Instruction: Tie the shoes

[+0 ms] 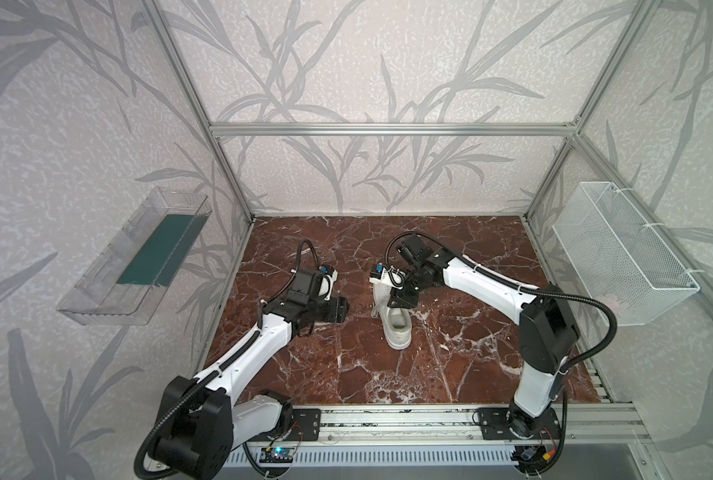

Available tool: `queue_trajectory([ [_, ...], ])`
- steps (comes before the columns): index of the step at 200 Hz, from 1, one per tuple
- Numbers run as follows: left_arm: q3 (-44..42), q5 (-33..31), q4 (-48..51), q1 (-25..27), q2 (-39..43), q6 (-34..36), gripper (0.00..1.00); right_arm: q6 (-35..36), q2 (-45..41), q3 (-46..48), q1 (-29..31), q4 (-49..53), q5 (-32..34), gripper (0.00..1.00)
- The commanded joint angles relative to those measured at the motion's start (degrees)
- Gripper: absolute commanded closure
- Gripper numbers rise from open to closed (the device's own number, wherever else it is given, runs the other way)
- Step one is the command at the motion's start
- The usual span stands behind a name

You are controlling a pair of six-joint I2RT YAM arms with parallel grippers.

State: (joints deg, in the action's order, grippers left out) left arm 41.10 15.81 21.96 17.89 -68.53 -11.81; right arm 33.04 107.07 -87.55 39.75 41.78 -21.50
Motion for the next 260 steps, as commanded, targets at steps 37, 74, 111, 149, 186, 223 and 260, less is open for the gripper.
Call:
queue_trajectory([
  [37, -1.0, 3.3, -1.1, -1.8, -2.1, -4.1, 0.27, 7.5, 6.1, -9.3, 2.4, 3.9, 1.9, 0.56],
  [74, -0.7, 4.6, -1.7, -2.9, -3.7, -4.4, 0.28, 10.2, 9.8, -12.3, 3.4, 6.3, 1.9, 0.56],
  [111, -0.8, 5.3, -1.6, -3.5, -4.4, -5.1, 0.29, 11.6, 12.8, -14.7, 4.4, 9.1, 5.0, 0.58],
  [149, -0.6, 6.0, -0.6, -3.6, -4.9, -5.3, 0.31, 10.7, 14.0, -16.5, 4.6, 9.3, 5.8, 0.8],
  [186, -0.6, 6.4, -0.9, -3.6, -5.3, -5.5, 0.31, 10.2, 12.7, -16.2, 4.6, 9.4, 5.2, 1.0],
  [223, -1.1, 10.7, -3.8, -3.6, -7.6, -6.7, 0.32, 5.2, 9.0, -12.6, 3.0, 4.9, -0.9, 1.0],
  [260, -2.1, 13.6, -7.9, -3.6, -9.7, -7.1, 0.33, -0.7, 3.4, -5.2, -0.3, -3.5, -11.6, 1.0],
])
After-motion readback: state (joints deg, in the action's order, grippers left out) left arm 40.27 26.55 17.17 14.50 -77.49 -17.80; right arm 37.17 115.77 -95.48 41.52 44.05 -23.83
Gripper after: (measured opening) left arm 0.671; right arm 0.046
